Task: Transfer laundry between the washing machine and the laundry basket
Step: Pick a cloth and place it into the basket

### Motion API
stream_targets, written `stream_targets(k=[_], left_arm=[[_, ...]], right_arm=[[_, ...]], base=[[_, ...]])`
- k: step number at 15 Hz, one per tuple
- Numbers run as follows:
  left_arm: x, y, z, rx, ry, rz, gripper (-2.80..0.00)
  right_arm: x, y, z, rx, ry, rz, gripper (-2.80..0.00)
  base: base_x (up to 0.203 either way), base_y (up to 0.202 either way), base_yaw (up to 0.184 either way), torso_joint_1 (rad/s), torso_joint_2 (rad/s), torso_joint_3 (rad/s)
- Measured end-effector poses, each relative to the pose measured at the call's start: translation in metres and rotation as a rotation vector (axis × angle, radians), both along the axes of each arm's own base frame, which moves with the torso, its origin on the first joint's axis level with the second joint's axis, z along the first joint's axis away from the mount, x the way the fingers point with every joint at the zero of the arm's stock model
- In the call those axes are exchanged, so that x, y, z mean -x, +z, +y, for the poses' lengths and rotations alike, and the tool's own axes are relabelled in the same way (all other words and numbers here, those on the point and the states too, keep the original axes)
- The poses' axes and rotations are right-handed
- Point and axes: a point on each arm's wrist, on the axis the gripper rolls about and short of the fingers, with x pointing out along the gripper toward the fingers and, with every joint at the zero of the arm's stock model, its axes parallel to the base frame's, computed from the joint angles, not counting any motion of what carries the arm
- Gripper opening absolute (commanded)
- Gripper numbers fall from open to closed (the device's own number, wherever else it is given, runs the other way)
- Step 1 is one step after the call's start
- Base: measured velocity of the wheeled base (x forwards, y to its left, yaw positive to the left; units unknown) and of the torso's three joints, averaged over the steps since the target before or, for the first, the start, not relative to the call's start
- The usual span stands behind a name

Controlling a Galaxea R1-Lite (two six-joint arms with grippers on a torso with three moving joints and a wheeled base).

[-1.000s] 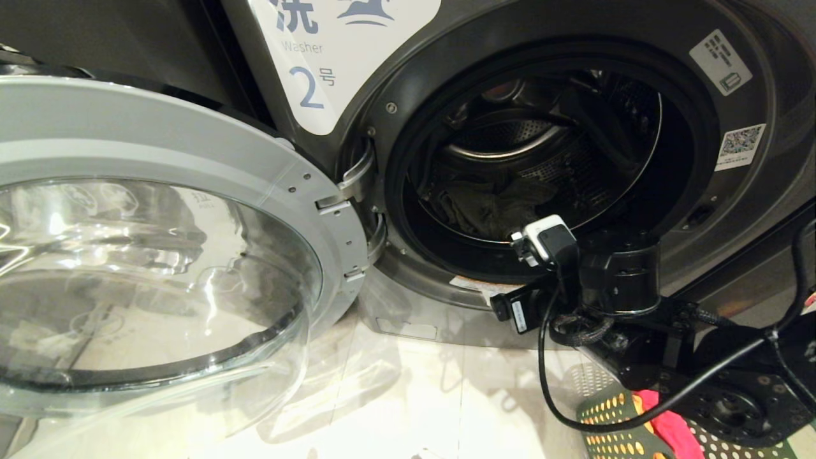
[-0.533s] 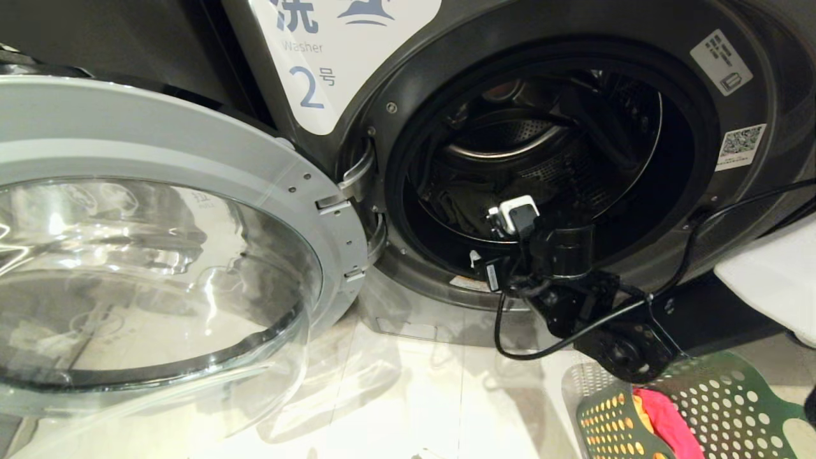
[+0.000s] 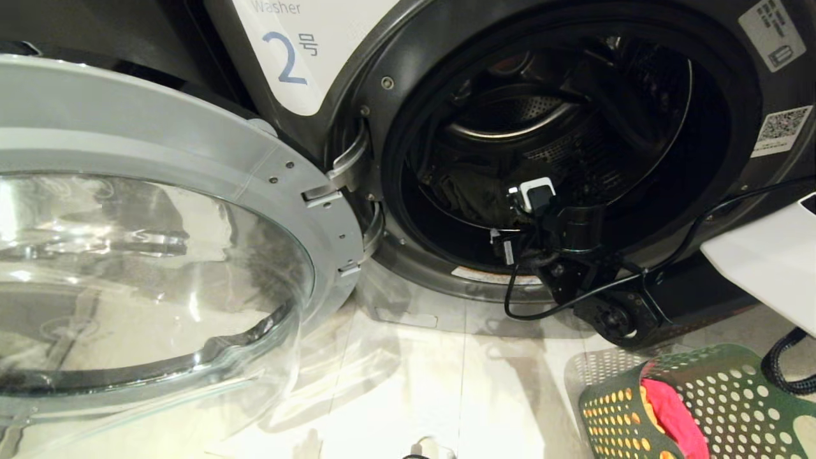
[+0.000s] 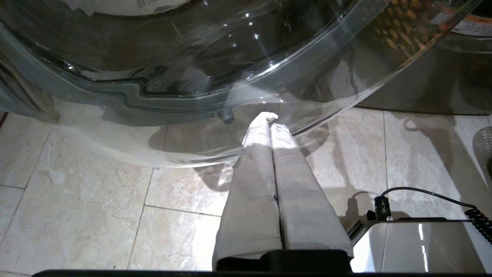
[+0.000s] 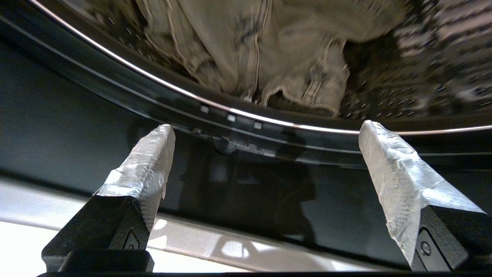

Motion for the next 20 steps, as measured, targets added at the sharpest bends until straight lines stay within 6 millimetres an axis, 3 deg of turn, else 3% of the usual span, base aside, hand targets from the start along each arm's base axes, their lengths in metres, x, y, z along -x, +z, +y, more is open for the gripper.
stream_targets(k=[5, 11, 20], left_arm=[[0.000, 0.000, 0.000, 0.000, 0.000, 0.000, -2.80], [0.000, 0.000, 0.000, 0.000, 0.000, 0.000, -2.80], [0.000, 0.000, 0.000, 0.000, 0.000, 0.000, -2.80]], right_arm=[[-0.005, 0.012, 0.001, -0.018, -0.003, -0.040, 0.00], [-0.018, 0.048, 0.008, -0.077, 0.003, -0.161, 0.00], [-0.089, 0.047, 0.009, -0.139, -0.038, -0.299, 0.00]], base=[[0.000, 0.000, 0.000, 0.003, 0.00, -0.159], [0.000, 0.000, 0.000, 0.001, 0.00, -0.012], [0.000, 0.000, 0.000, 0.000, 0.00, 0.000]])
